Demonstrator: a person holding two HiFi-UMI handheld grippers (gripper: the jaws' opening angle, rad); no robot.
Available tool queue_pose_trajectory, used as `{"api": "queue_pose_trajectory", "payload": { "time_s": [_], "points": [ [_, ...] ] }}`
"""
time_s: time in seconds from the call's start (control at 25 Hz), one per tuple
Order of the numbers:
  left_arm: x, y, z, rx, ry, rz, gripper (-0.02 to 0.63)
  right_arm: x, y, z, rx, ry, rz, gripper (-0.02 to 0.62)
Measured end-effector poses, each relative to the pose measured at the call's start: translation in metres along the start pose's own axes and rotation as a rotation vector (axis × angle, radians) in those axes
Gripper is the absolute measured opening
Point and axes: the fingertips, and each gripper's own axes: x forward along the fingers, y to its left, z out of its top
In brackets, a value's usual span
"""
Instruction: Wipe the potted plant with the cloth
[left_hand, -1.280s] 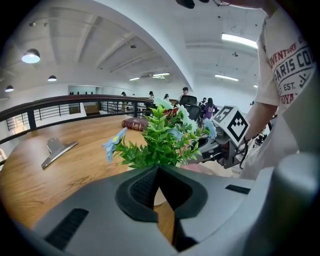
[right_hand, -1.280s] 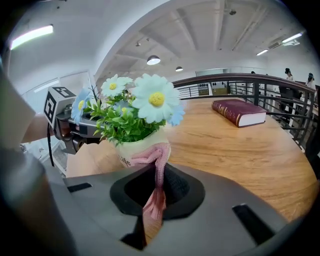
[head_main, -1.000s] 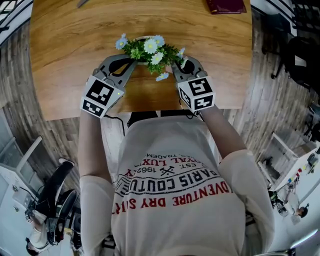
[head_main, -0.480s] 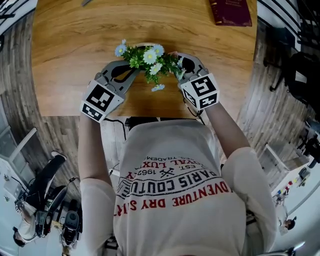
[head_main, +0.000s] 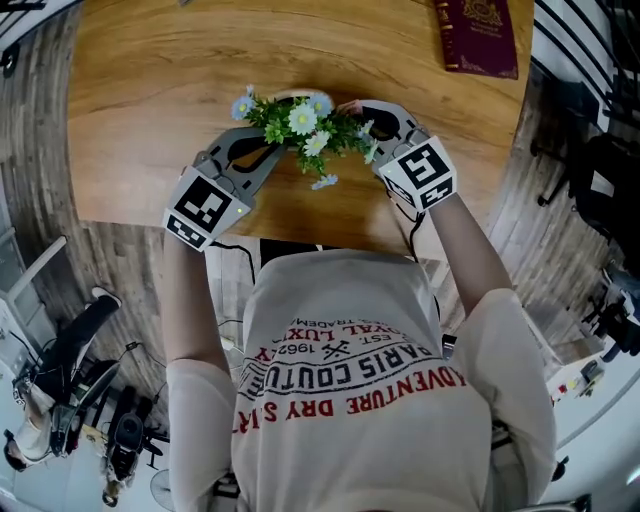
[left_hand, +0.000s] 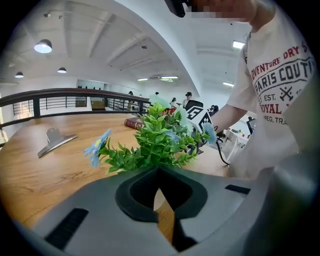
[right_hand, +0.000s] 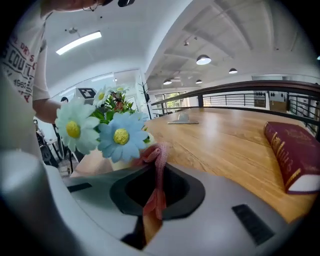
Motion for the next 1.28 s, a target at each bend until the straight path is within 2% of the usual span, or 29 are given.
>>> {"api": "queue_pose_trajectory", "payload": {
  "time_s": [0.24, 0.6, 0.84, 1.08, 1.28],
  "points": [
    [-0.001, -0.002, 0.001, -0.018, -0.006, -0.002, 0.014, 0.011, -0.007, 0.013, -0.094, 0.029, 0.046, 0.043],
    [-0.003, -0.001, 0.001, -0.070, -0.019, 0.019, 0.015, 0.018, -0.021, 0.025, -0.121, 0.021, 0.025, 0.043],
    [-0.006, -0.001, -0.003, -0.132, -0.063, 0.131, 0.015, 0.016, -0.035, 0.045, -0.196, 0.019, 0.022, 0.043],
    [-0.008, 0.003, -0.004, -0.241, -0.130, 0.228, 0.015, 0.034, -0.027, 0.082, -0.300, 0.034, 0.117, 0.043],
    [-0.009, 0.006, -0.004, -0.259, -0.136, 0.237, 0.015, 0.059, -0.005, 0.091, -0.420, 0.096, 0.300, 0.043]
  ]
}}
